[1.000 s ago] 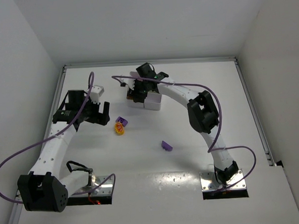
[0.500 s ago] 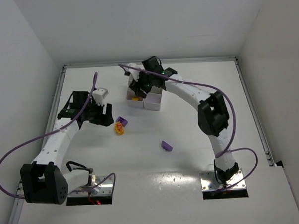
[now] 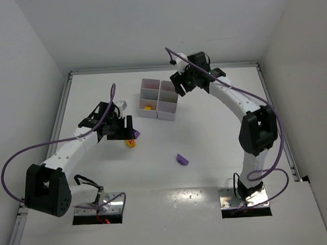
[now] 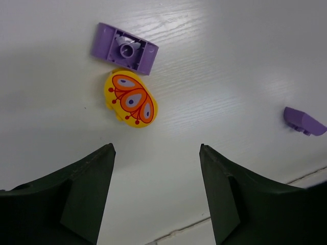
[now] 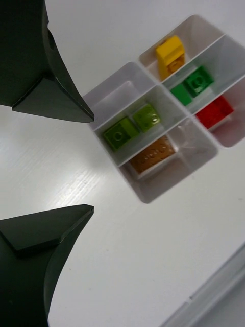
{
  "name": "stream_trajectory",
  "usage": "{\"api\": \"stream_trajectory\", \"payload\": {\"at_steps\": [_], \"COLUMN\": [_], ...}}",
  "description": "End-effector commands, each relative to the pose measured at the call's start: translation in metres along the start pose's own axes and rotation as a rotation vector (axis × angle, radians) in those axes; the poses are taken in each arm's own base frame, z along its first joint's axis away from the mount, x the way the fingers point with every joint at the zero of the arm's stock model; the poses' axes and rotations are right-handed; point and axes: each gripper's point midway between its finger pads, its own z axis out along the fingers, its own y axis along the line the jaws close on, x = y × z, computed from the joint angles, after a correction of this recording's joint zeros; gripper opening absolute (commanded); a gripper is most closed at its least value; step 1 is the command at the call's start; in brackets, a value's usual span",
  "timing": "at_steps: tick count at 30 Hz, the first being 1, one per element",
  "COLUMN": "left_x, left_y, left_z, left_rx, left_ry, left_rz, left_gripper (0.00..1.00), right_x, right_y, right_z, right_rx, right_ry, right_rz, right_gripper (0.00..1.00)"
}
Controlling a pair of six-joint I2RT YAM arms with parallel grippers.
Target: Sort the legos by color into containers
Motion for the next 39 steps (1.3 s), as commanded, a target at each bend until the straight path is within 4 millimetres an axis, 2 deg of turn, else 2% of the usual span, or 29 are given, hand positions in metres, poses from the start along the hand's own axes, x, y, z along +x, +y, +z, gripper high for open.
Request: {"api": "stream_trajectory", "payload": {"at_steps": [1, 2, 4, 5, 12, 15, 20, 22, 27, 32, 37, 39], "left_x": [0.005, 0.005, 0.01, 0.013, 0.03, 0.03, 0.024, 0.013, 0.005, 0.006, 0.015, 0.01], "left_y": [0.002, 0.003, 0.002, 0.002, 0.019, 0.024, 0.028, 0.024, 0.012, 0.009, 0.02, 0.025], "left_z": [-0.001, -0.001, 0.003, 0.006, 0.028, 0.036, 0.049, 0.053, 0.061, 0.068, 0.078, 0.08], "left_rx": [-0.054, -0.054, -0.067, -0.076, -0.187, -0.221, -0.244, -0.231, -0.201, -0.207, -0.261, -0.273], "left_ry": [0.004, 0.004, 0.021, 0.033, 0.112, 0.133, 0.142, 0.128, 0.129, 0.138, 0.168, 0.154], "left_rz": [-0.136, -0.136, -0.174, -0.164, -0.234, -0.246, -0.255, -0.265, -0.27, -0.263, -0.262, -0.268], "left_gripper": [0.72, 0.72, 0.71, 0.71, 0.7, 0.7, 0.68, 0.68, 0.68, 0.68, 0.67, 0.66], "right_x": [-0.013, -0.004, -0.01, -0.003, 0.003, 0.005, 0.011, 0.015, 0.02, 0.02, 0.022, 0.024], "right_y": [-0.002, -0.006, -0.006, -0.009, -0.014, -0.021, -0.019, -0.021, -0.022, -0.024, -0.033, -0.032], "right_z": [-0.027, -0.026, -0.035, -0.034, -0.041, -0.043, -0.044, -0.044, -0.043, -0.044, -0.047, -0.044], "right_rx": [0.033, 0.036, 0.042, 0.046, 0.051, 0.057, 0.039, 0.034, 0.029, 0.02, 0.035, 0.024], "right_ry": [-0.046, -0.027, -0.045, -0.031, -0.03, -0.031, -0.026, -0.019, -0.013, -0.018, -0.016, -0.01], "right_rz": [0.029, 0.038, 0.026, 0.034, 0.045, 0.056, 0.063, 0.07, 0.078, 0.084, 0.096, 0.098], "right_gripper": [0.66, 0.66, 0.66, 0.66, 0.66, 0.66, 0.66, 0.66, 0.66, 0.66, 0.66, 0.66]}}
